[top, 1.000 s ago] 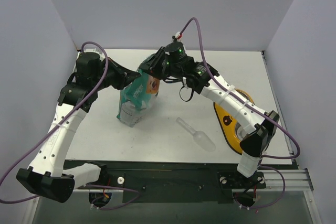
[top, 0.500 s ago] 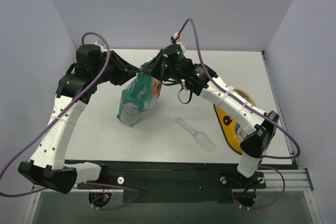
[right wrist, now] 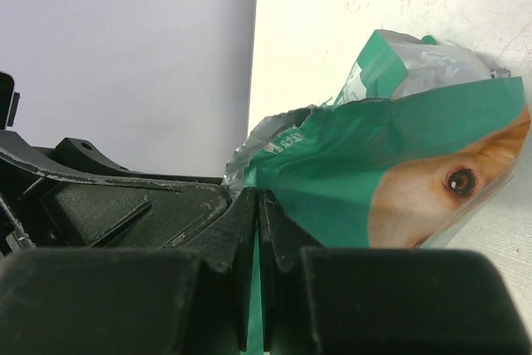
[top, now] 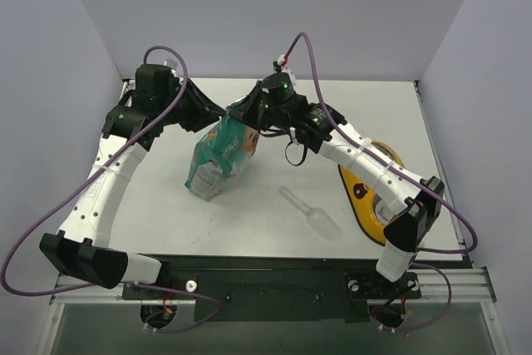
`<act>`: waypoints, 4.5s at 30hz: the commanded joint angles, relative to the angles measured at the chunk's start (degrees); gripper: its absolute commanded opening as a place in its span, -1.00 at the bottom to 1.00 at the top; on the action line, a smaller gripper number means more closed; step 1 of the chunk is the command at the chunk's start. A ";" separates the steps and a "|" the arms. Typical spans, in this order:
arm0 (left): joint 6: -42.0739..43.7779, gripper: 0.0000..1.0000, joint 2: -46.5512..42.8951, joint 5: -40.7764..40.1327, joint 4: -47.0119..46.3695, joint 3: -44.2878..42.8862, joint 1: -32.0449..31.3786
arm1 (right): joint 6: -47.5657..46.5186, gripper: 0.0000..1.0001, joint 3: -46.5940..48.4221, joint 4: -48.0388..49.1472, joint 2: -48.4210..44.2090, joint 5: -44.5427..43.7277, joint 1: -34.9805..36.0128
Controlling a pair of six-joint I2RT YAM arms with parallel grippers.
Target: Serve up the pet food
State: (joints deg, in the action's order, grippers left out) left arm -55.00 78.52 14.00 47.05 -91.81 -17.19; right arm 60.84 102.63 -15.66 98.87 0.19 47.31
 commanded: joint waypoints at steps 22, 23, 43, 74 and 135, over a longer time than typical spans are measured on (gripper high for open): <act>8.33 -1.00 3.22 -2.22 3.76 -9.69 0.49 | -13.38 -0.10 -33.63 0.69 -20.40 5.07 -8.56; 8.42 -1.00 3.30 -2.05 3.32 -10.49 -0.03 | -12.86 -0.11 -33.55 4.37 -19.51 6.65 -8.03; -0.45 -1.00 -1.61 4.97 -3.88 -4.72 0.14 | -2.31 -0.04 -7.97 0.12 -3.14 9.84 -5.38; -4.32 -1.00 -5.83 8.85 -9.87 2.60 2.78 | -1.69 -0.12 10.22 -3.41 2.99 6.58 -2.31; -16.37 -1.00 -7.24 7.01 -10.75 12.89 4.01 | -9.25 -0.35 16.20 -9.21 5.19 4.30 -2.40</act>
State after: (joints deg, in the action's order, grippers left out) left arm -72.95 71.50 22.50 32.73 -78.67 -13.50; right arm 53.19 117.75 -27.11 104.64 4.54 44.36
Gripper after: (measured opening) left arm 0.019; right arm 0.315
